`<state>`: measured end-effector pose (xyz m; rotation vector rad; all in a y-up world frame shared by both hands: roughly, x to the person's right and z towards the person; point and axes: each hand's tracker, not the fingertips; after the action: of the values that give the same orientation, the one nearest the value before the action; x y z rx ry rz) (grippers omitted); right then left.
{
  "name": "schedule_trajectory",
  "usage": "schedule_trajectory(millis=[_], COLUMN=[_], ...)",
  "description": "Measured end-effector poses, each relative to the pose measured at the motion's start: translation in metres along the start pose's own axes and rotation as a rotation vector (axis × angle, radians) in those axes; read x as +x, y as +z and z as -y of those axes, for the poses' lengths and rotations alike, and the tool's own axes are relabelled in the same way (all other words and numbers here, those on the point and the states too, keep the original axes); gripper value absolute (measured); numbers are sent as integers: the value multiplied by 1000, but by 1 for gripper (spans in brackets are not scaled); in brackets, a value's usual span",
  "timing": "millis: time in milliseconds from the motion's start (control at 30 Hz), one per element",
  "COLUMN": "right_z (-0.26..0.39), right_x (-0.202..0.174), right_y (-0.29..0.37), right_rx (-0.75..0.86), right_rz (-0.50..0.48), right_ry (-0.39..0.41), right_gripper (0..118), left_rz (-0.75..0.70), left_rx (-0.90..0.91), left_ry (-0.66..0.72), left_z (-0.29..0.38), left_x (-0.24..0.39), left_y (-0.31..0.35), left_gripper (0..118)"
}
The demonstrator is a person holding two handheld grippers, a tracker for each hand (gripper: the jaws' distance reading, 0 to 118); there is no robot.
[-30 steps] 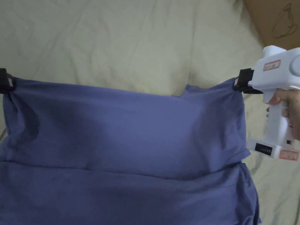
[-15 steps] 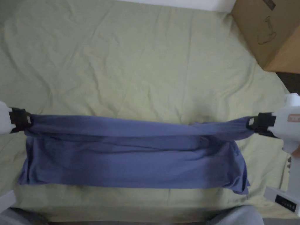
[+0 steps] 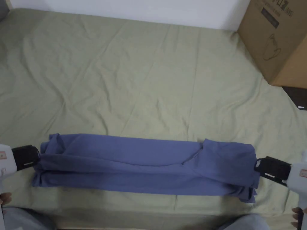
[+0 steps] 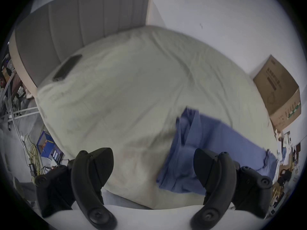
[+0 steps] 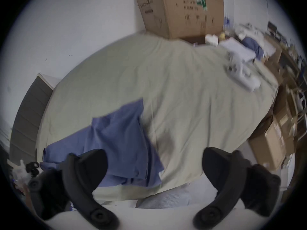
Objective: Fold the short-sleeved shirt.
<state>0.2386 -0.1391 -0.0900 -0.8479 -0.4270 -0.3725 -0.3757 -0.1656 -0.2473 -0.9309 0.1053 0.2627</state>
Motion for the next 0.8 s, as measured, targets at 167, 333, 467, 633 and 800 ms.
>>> schedule_trajectory(millis=[167,333,467,633,800], right_z=[-37,-46,-38,-34,-27], right_x=[-31,-75,-104,-117,-124], right_y=[60,105,111,93,84], right_rx=[278,570,666,654,676], right_rz=[15,-52,-108,-143,-161], right_ry=[180,270,280,259,195], right_gripper=[115,118,118,58,0], left_rz=[9,49,94,130,166], left_rx=[277,500,592,635,627], left_ry=[-90,-276,-353,-373,-340], left_z=[-34,-39,-28,-14,-7], left_x=[24,71,101,117,118], left_y=[51,90,100,103,94], left_gripper=[100,100,100,64,0])
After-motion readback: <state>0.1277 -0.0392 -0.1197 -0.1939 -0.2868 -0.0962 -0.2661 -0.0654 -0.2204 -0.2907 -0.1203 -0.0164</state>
